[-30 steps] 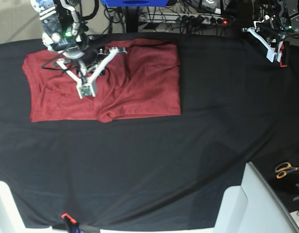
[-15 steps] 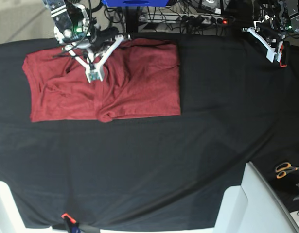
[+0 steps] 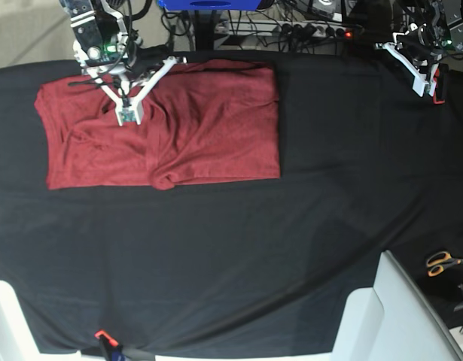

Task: Fold the T-shirt properly
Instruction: 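Grasp the shirt's collar edge with the right gripper and drag it across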

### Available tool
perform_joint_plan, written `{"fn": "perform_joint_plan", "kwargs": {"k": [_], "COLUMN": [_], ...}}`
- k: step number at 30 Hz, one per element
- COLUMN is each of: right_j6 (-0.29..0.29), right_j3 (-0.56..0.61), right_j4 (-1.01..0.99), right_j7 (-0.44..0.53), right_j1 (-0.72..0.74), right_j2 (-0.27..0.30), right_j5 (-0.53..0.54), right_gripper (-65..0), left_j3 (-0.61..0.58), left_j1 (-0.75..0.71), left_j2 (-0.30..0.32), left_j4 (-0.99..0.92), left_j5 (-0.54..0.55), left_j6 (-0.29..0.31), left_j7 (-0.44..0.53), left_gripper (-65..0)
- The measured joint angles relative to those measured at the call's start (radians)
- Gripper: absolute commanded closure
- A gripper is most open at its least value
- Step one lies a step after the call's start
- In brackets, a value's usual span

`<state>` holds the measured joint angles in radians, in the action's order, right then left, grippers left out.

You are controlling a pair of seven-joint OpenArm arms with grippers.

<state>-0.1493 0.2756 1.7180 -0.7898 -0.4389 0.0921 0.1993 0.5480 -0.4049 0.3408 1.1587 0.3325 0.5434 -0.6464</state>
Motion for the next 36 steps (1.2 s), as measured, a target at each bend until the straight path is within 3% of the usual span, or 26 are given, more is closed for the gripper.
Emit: {"fn": "perform_joint_plan", "kwargs": {"k": [5, 9, 15, 19, 22, 29, 36], "right_j6": [0.002, 0.002, 0.000, 0.008, 0.008, 0.007, 0.007], "right_j3": [0.002, 0.017, 0.254, 0.425, 0.482, 0.638, 0.674], "right_j4": [0.184, 0.212, 0.208, 0.112, 0.040, -0.103, -0.174], "right_j7": [0.002, -0.002, -0.006, -0.024, -0.077, -0.083, -0.082], "right_j1": [-0.037, -0.039, 0.029, 0.129, 0.205, 0.339, 0.379], "right_j2": [-0.013, -0.009, 0.035, 0.035, 0.032, -0.002, -0.043], "right_j5": [0.002, 0.001, 0.001, 0.003, 0.010, 0.008, 0.003], "right_gripper": [-0.2, -0.2, -0.2, -0.2, -0.2, -0.2, -0.2], "left_j3": [0.000, 0.000, 0.000, 0.000, -0.002, -0.002, -0.012], "left_j1": [0.000, 0.000, 0.000, 0.001, 0.000, 0.000, -0.011], "left_j2": [0.000, 0.000, 0.000, 0.000, 0.001, 0.000, 0.000], "left_j4": [0.000, 0.000, 0.000, 0.000, 0.002, 0.006, 0.048], "left_j5": [-0.001, 0.000, 0.000, 0.000, -0.003, -0.004, -0.016], "left_j6": [0.000, 0.000, 0.001, 0.000, 0.004, 0.004, 0.002], "left_j7": [-0.001, 0.000, 0.000, 0.000, 0.000, -0.002, -0.017], "left_gripper": [0.0, 0.0, 0.0, 0.0, 0.0, 0.0, 0.0]}}
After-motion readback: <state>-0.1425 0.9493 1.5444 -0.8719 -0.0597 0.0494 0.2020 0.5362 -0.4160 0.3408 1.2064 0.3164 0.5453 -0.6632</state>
